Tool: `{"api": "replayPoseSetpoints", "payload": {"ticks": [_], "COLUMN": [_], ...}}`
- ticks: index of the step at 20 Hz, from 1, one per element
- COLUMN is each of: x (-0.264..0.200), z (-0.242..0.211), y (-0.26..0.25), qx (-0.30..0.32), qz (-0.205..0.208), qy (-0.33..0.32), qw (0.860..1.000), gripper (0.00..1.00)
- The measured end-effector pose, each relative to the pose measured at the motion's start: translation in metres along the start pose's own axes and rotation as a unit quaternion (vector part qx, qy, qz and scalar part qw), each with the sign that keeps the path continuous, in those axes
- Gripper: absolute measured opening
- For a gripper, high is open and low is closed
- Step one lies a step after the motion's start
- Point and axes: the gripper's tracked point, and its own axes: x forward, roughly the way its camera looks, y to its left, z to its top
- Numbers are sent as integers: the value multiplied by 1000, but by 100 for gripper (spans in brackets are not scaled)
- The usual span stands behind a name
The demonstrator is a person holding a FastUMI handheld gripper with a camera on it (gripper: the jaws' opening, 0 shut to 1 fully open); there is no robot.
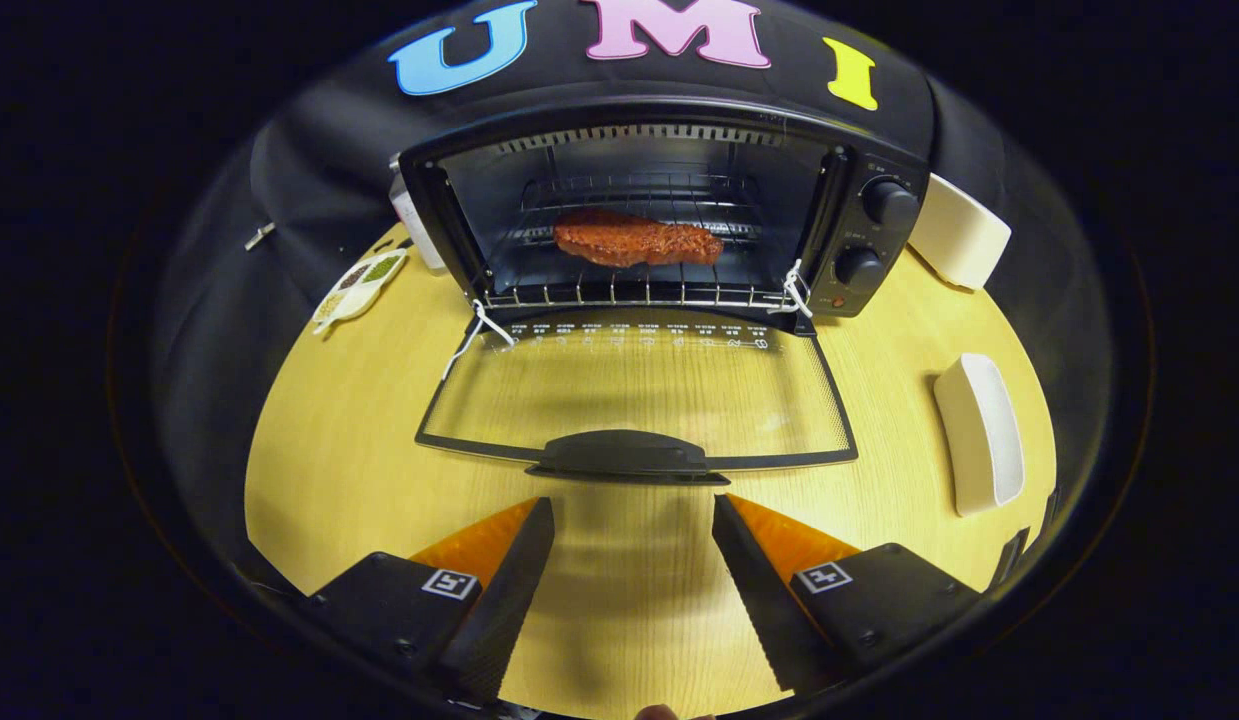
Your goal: Open the toaster oven, put the food inside, and close the toaster oven door.
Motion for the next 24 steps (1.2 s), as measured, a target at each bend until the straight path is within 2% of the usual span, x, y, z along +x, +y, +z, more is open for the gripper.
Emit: {"api": "replayPoseSetpoints", "payload": {"ticks": [6,11,24], "x": [24,29,-11], "z": [-10,-5,16], "y": [6,2,6], "qx": [12,20,29], "qz": [-18,-45,-27], "qy": [31,29,-40], "qw": [999,998,998], "gripper": [99,98,98]}}
